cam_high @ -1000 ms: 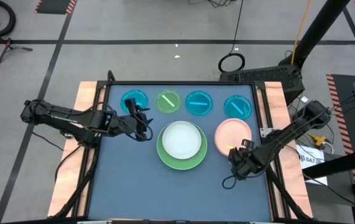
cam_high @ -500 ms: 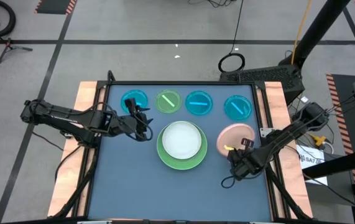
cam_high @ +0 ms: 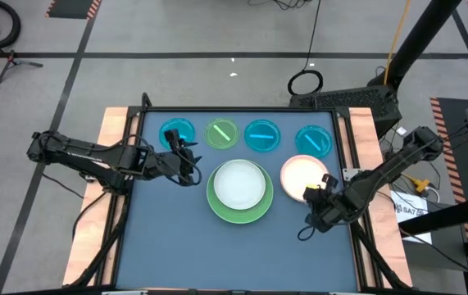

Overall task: Stack plastic plates
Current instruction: Remove the light orange plate from the orange plate to the middle left of the table

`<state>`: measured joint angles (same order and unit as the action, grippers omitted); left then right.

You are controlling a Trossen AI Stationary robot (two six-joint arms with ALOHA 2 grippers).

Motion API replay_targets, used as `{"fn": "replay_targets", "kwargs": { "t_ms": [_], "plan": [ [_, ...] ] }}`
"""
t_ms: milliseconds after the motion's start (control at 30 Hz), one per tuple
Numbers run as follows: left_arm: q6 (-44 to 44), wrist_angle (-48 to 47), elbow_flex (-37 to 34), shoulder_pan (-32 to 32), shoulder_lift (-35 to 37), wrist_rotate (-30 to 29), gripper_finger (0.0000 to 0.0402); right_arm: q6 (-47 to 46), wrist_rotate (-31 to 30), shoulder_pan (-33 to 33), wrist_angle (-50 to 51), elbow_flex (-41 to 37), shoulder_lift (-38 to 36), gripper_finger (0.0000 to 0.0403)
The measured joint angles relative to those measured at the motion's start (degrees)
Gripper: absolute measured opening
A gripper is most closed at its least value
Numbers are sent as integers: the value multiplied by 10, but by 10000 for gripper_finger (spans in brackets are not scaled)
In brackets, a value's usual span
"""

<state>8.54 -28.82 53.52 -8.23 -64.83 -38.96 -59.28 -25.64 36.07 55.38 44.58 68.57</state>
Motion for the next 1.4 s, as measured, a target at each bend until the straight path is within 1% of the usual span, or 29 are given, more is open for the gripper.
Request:
{"fn": "replay_targets", "kwargs": {
  "t_ms": [133,200,400,500,633,767,867,1167,1300,1400],
  "plan": [
    [-1,0,0,0,0,0,223,1,5,-18,0,0,-5,34],
    [0,0,0,0,0,0,223,14,18,-28,-2,0,1,53],
    [0,2,0,0,0,0,223,51,20,-65,-22,0,28,111],
    [0,2,0,0,0,0,223,75,44,-87,-53,0,39,132],
    [2,2,0,0,0,0,223,95,62,-114,-119,-12,50,151],
    [2,2,0,0,0,0,223,65,52,-148,-172,-43,62,154],
    [2,2,0,0,0,0,223,64,47,-167,-211,-64,65,148],
    [2,2,0,0,0,0,223,69,49,-202,-252,-70,64,107],
    [2,2,0,0,0,0,223,10,53,-213,-252,-70,64,115],
    [2,2,0,-1,0,0,223,0,77,-221,-251,-70,64,133]
  ]
}}
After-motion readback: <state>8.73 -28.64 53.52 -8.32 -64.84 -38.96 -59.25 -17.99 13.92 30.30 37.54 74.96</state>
